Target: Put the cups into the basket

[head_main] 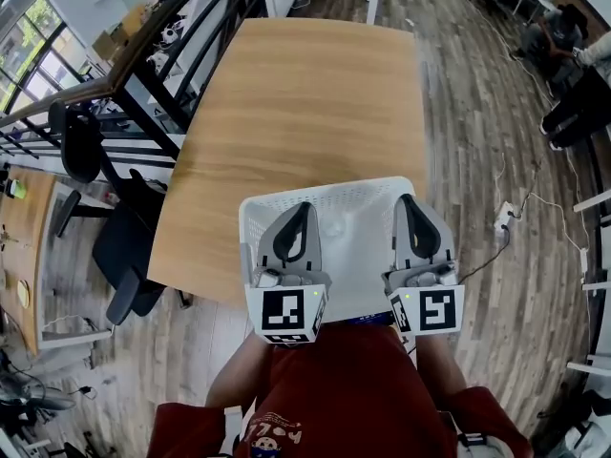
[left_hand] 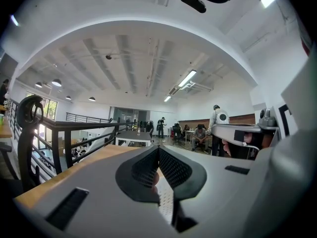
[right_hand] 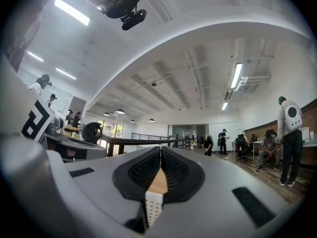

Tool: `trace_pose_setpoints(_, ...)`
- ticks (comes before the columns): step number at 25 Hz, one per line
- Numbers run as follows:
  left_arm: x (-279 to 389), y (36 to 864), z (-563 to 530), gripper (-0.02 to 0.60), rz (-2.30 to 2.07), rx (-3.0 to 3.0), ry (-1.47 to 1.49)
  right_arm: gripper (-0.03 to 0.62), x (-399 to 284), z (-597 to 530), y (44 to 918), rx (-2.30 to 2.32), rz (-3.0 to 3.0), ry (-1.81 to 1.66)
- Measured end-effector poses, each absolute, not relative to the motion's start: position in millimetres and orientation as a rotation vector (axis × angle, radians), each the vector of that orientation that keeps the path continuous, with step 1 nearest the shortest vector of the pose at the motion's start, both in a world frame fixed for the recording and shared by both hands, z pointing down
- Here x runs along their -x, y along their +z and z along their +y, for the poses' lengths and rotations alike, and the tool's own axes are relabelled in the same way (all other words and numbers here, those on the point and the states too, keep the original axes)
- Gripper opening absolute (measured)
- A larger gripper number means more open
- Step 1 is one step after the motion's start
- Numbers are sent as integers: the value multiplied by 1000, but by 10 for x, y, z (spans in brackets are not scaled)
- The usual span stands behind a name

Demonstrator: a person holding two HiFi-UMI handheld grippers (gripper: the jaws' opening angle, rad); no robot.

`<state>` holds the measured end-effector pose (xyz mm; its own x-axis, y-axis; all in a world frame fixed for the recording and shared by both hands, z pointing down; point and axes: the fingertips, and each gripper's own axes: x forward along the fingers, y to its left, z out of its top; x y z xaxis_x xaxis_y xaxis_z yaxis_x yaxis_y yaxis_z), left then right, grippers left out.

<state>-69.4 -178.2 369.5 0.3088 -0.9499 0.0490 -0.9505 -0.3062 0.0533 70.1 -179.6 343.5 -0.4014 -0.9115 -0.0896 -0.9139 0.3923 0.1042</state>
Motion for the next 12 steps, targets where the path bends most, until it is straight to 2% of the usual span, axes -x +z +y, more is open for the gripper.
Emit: trace_pose_setpoints(12,727,3703,-1783,8,-1808,-2476,1,12,-614,-1791,3436,1687,2629,215)
